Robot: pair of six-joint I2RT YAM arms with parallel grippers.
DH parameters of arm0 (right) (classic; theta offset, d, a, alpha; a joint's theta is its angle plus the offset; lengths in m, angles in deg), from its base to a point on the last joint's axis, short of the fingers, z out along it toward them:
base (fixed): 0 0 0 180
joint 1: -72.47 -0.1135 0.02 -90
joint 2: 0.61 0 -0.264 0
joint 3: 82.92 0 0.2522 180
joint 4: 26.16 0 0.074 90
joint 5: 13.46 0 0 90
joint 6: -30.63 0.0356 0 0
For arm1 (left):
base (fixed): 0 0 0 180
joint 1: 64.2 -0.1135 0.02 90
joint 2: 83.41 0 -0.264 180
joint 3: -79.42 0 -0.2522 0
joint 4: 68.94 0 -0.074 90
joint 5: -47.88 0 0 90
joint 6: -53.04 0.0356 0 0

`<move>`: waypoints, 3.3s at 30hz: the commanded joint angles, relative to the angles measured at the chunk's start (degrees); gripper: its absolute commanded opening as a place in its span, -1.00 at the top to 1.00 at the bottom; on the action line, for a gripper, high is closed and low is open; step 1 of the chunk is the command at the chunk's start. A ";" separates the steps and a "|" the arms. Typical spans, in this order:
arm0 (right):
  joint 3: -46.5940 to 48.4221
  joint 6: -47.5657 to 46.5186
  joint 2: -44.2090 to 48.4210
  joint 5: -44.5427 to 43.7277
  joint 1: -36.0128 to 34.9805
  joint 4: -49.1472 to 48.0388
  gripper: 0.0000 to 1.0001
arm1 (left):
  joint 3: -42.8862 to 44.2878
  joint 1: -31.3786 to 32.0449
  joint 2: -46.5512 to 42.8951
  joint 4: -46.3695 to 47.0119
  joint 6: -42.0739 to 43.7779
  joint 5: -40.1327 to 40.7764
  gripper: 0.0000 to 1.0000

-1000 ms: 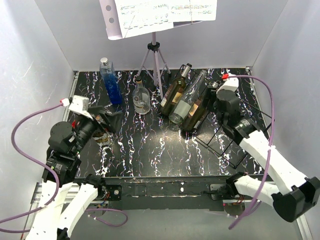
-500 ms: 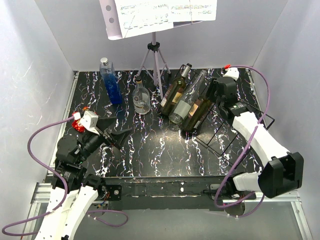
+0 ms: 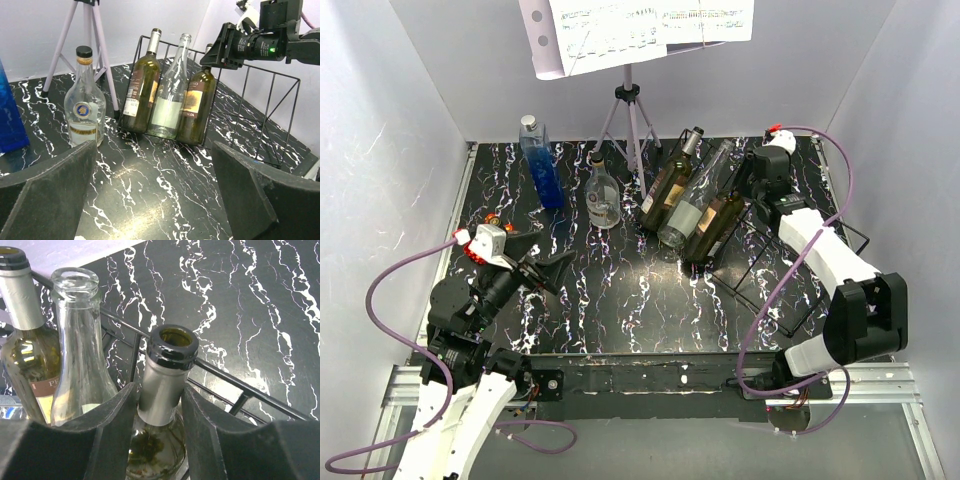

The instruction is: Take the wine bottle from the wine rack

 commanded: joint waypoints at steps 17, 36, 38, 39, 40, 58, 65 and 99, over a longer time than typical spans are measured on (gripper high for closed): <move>0.12 -5.20 10.28 10.94 -0.53 -7.83 0.97 | 1.45 -0.10 -0.94 -3.37 0.18 11.69 -0.96; -0.59 -22.14 16.64 19.80 -25.48 -24.60 0.97 | 1.89 -0.10 -5.42 -5.48 -0.26 24.51 -0.96; -0.07 -24.44 13.65 20.87 -28.91 -29.16 0.97 | 1.98 -0.10 -6.73 -5.92 -0.61 27.84 -0.96; 0.46 -24.45 11.90 21.66 -30.32 -31.01 0.97 | 1.98 -0.01 -7.44 -6.18 -0.70 29.69 -0.96; 0.99 -26.36 9.88 22.45 -31.55 -33.73 0.97 | 2.16 -0.01 -8.49 -6.27 -0.79 31.97 -0.96; 26.91 -27.26 -25.37 25.62 -39.03 -52.19 0.97 | 1.89 -0.27 -13.51 -7.85 -1.32 44.82 -0.96; 33.24 -25.85 -33.55 24.13 -39.38 -55.99 0.97 | 1.81 -0.19 -13.33 -7.68 -1.41 44.21 -0.96; 13.59 -18.30 -15.49 10.62 -40.26 -49.06 -0.15 | 1.45 -0.19 -13.77 -7.24 -0.26 41.84 -0.96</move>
